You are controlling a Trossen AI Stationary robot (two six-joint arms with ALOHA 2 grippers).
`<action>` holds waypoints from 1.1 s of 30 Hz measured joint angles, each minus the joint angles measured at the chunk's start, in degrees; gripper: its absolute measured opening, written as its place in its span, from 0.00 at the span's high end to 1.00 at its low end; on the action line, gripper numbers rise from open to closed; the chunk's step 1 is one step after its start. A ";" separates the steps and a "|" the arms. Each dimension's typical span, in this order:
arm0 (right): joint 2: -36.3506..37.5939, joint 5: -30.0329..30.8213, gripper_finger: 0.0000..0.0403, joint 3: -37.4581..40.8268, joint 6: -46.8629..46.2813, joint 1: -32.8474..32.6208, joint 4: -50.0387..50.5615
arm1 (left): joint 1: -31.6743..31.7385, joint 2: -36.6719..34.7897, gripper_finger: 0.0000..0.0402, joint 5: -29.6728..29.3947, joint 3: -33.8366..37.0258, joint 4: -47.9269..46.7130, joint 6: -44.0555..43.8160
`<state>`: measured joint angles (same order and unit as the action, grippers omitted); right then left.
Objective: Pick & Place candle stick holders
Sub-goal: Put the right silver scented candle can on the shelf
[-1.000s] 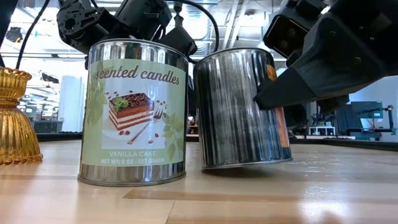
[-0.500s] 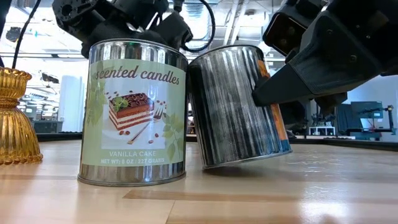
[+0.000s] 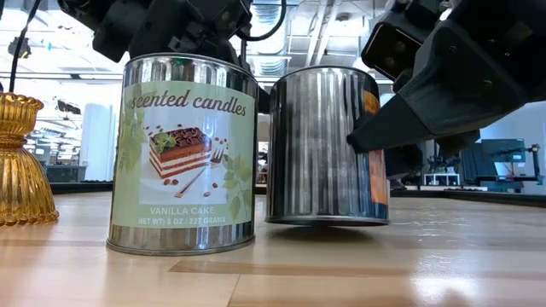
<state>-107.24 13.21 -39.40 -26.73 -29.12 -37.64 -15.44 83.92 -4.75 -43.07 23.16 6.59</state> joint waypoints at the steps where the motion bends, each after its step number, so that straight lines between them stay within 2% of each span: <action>1: 0.02 0.02 0.16 -0.04 -0.31 0.00 0.27 | -0.02 -0.02 0.99 0.00 0.00 -0.02 0.00; 12: -0.17 -0.49 0.11 0.09 -0.31 0.45 2.93 | 0.02 -0.02 0.99 -0.15 0.00 -0.35 0.00; 23: -0.24 0.09 0.28 0.13 0.28 2.54 4.05 | 0.02 -0.02 0.99 -0.13 0.00 -0.46 0.00; 29: -0.26 -0.31 0.30 0.13 -0.21 2.69 5.11 | 0.02 0.00 0.99 -0.14 0.00 -0.79 0.00; 33: -0.21 -3.55 0.30 0.06 -3.69 2.73 8.52 | 0.02 0.00 0.99 -0.15 0.00 -0.87 0.00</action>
<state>-107.46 9.66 -39.33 -30.42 -26.39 -29.12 -15.42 83.92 -4.90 -43.07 22.28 6.59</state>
